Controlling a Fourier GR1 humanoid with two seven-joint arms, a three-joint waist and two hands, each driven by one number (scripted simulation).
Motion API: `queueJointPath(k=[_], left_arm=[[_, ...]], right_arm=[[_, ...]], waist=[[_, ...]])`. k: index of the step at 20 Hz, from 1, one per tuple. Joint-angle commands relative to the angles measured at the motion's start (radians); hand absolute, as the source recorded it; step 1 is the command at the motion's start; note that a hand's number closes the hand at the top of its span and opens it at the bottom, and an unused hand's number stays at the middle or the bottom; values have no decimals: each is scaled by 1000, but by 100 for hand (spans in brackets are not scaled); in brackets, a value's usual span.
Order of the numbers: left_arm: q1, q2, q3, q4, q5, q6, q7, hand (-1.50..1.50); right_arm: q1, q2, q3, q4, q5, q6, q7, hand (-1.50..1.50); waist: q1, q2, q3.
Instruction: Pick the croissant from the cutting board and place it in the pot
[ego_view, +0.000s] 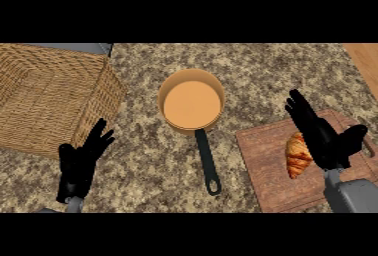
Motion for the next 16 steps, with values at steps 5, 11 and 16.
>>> queueJointPath(k=[5, 11, 16], left_arm=[[-57, 19, -51, 25, 4, -152, -37, 0], [-49, 19, -66, 25, 35, -203, -25, 0], [-72, 15, -48, 80, 57, -267, -67, 0]], right_arm=[[5, -97, 105, 71, 336, -290, 252, 150], [-47, -206, 54, 56, 721, -693, 89, -150], [-20, -68, 192, -47, 1020, -878, 251, -150]], waist=[[9, -14, -32], [-17, -29, -30], [-1, -21, -30]])
